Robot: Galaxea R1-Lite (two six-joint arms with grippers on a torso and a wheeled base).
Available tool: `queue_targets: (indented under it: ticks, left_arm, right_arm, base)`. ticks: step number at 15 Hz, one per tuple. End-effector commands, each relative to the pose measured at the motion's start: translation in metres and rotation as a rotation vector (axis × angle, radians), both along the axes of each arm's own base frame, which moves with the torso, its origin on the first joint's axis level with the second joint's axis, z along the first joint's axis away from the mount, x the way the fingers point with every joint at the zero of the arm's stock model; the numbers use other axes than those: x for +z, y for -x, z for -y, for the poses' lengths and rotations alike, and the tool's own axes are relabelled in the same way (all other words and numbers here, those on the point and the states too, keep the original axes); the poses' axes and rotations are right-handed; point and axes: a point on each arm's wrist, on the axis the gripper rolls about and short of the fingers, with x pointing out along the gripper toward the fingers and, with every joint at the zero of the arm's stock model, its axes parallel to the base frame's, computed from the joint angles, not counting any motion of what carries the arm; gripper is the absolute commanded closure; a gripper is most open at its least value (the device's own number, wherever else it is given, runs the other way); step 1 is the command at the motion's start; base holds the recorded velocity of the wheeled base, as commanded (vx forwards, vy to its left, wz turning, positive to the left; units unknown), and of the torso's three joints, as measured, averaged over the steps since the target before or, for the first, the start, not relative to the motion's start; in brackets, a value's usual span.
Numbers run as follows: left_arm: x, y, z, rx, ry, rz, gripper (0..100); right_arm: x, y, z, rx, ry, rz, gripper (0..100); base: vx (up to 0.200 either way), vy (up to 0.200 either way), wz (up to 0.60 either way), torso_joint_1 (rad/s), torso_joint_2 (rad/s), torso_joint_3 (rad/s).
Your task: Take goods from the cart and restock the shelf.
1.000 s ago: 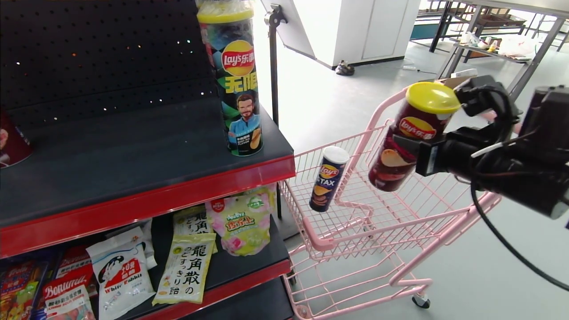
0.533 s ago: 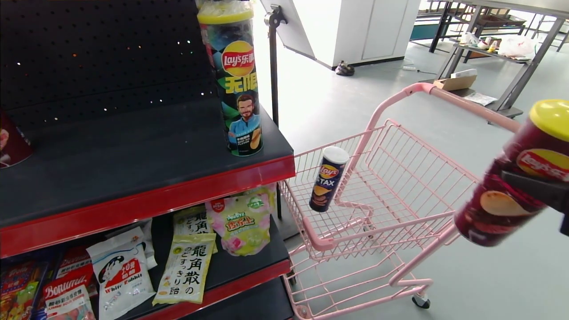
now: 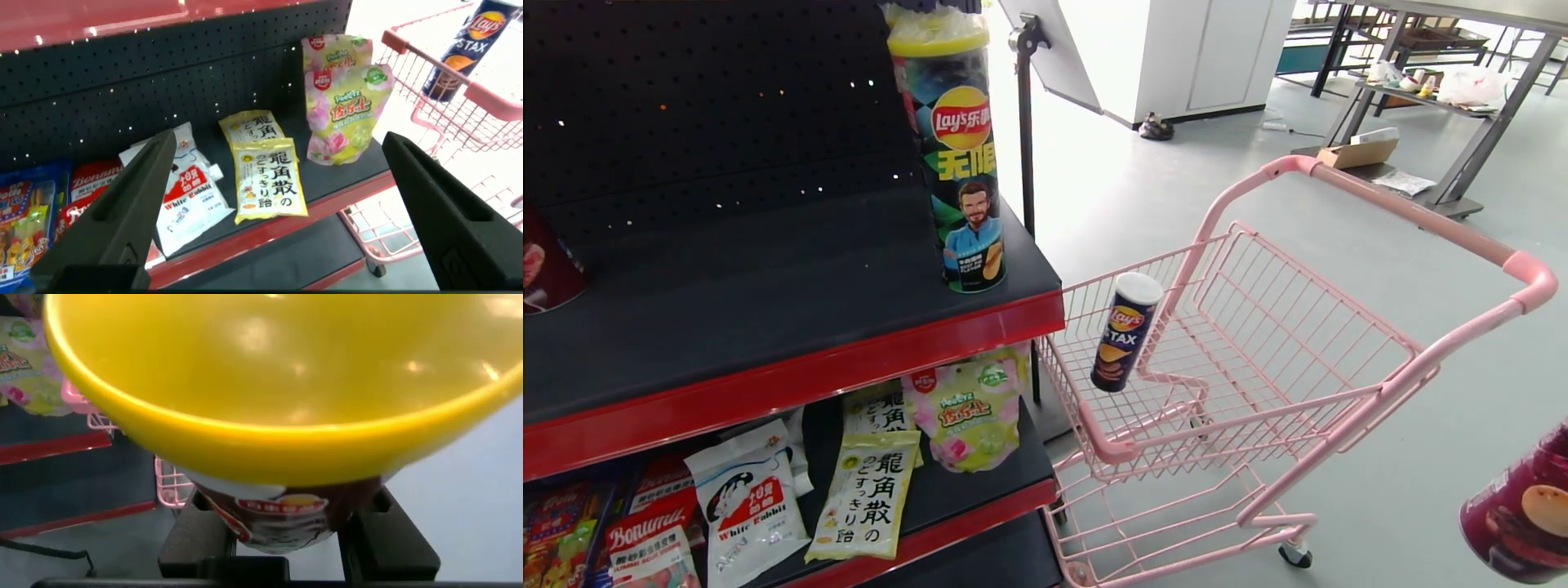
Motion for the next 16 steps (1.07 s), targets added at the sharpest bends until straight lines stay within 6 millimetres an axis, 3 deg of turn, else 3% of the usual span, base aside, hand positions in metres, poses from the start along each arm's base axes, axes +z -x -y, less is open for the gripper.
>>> queue_targets:
  ticks: [1,9,16]
  left_arm:
    - [0.0,0.0,0.0,0.001,0.0,0.0,0]
    - [0.0,0.0,0.0,0.0,0.0,0.0,0]
    - [-0.0004,-0.0002,0.0,0.001,0.002,-0.002,0]
  right_arm:
    - [0.0,0.0029,0.0005,0.003,-0.003,0.013,100]
    - [-0.0003,0.0021,0.0003,0.004,0.004,0.008,100]
    - [0.0011,0.0001,-0.0001,0.008,0.021,0.005,100]
  base:
    - [0.0,0.0,0.0,0.124,-0.39,-0.271]
    - [0.0,0.0,0.0,0.195,-0.56,-0.362]
    - [0.0,0.0,0.0,0.166,-0.41,-0.246]
